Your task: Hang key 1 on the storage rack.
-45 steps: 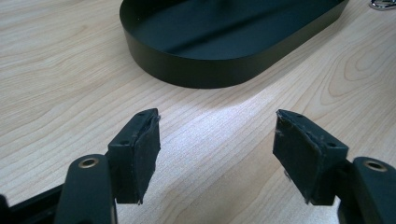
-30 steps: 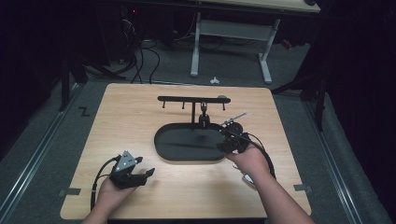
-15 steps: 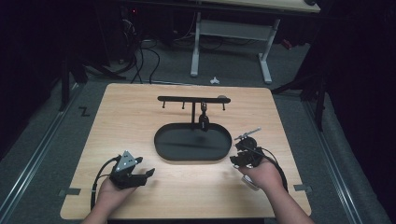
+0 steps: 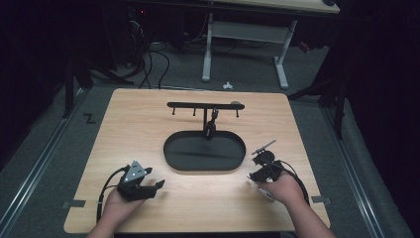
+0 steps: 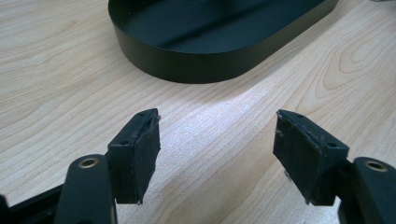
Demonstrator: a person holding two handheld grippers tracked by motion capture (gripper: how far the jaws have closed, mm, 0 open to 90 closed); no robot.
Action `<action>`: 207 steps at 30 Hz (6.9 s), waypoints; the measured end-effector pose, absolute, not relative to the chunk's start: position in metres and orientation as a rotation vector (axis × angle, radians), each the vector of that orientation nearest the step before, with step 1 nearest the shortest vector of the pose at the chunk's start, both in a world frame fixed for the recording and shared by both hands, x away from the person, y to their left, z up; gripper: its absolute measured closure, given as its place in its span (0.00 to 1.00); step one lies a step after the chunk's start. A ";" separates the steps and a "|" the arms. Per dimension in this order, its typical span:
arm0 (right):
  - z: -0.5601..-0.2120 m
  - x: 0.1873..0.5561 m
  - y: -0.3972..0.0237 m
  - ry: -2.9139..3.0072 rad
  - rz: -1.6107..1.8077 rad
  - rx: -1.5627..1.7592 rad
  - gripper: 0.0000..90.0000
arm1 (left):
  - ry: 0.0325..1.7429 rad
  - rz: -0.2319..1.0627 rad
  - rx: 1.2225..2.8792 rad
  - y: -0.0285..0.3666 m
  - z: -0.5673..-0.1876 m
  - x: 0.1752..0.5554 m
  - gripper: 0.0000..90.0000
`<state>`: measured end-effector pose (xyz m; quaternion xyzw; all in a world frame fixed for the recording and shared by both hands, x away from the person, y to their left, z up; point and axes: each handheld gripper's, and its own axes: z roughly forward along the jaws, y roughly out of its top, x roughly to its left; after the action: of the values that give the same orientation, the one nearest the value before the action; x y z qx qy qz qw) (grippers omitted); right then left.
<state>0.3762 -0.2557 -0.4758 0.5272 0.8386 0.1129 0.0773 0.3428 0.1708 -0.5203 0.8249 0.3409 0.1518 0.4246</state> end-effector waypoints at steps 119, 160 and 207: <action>-0.488 0.353 -0.198 2.701 0.282 1.219 0.93 | 0.827 0.391 2.116 0.166 -0.525 0.345 0.35; -0.376 0.376 -0.245 2.475 0.588 1.389 0.95 | 0.848 0.384 2.083 0.171 -0.523 0.342 0.36; -0.330 0.443 -0.210 2.428 0.650 1.331 0.95 | 0.849 0.382 2.090 0.174 -0.523 0.342 0.36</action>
<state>0.4432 -0.2105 -0.3295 0.4629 0.8442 0.2260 0.1483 0.3422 0.1736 -0.5232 0.8314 0.3380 0.1520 0.4140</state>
